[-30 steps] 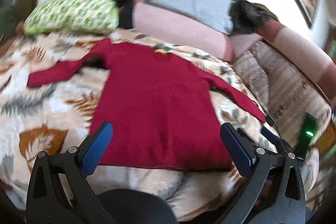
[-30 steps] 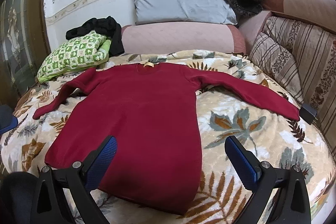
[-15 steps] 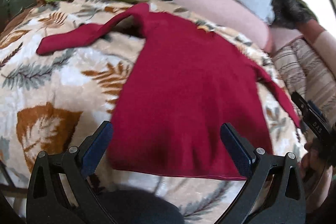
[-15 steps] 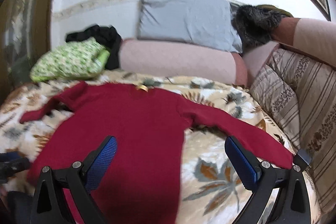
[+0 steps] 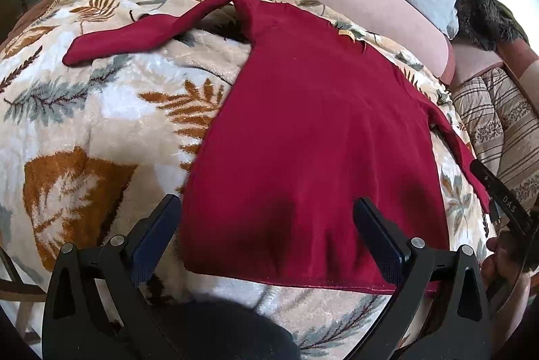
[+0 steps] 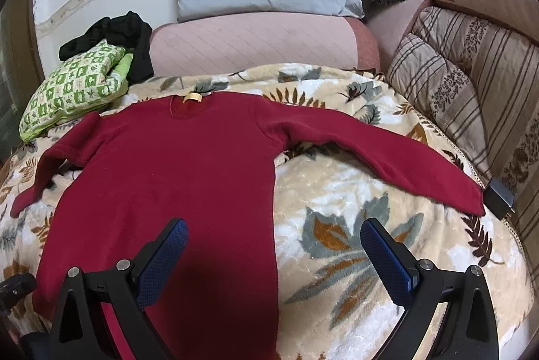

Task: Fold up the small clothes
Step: 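Move the left tool toward the cuff of the sleeve nearest it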

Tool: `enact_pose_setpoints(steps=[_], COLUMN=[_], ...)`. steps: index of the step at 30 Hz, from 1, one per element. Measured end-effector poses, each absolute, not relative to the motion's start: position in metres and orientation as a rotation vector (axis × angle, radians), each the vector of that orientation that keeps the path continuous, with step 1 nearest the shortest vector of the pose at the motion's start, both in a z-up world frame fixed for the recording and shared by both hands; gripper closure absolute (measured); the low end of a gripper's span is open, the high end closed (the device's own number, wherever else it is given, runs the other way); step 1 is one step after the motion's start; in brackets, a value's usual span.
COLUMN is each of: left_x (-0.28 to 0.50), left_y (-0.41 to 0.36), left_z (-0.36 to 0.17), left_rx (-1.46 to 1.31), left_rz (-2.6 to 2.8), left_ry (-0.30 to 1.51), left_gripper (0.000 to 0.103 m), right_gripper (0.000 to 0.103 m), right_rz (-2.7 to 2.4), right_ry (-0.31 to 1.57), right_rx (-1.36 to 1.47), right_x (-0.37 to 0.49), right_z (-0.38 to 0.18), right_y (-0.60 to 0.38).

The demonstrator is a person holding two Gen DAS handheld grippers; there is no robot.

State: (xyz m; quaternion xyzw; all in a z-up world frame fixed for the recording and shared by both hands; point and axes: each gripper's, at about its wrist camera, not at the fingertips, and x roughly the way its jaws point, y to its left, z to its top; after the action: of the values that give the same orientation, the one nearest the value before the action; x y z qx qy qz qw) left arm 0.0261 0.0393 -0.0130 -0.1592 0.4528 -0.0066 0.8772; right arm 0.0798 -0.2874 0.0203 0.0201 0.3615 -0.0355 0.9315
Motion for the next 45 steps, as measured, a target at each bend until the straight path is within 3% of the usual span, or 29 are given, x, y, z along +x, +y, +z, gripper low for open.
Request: enact_pose_setpoints(steps=[39, 45], left_x=[0.023, 0.031], left_y=[0.042, 0.088], left_z=[-0.014, 0.01], left_rx=[-0.354, -0.433], left_rz=[-0.012, -0.024], left_ry=[0.947, 0.828], left_gripper=[0.001, 0.001], right_gripper=[0.001, 0.001], right_rz=[-0.081, -0.076], right_ry=[0.731, 0.736], right_rx=[0.057, 0.06], right_x=[0.075, 0.076], right_z=[0.024, 0.024], right_y=[-0.295, -0.294])
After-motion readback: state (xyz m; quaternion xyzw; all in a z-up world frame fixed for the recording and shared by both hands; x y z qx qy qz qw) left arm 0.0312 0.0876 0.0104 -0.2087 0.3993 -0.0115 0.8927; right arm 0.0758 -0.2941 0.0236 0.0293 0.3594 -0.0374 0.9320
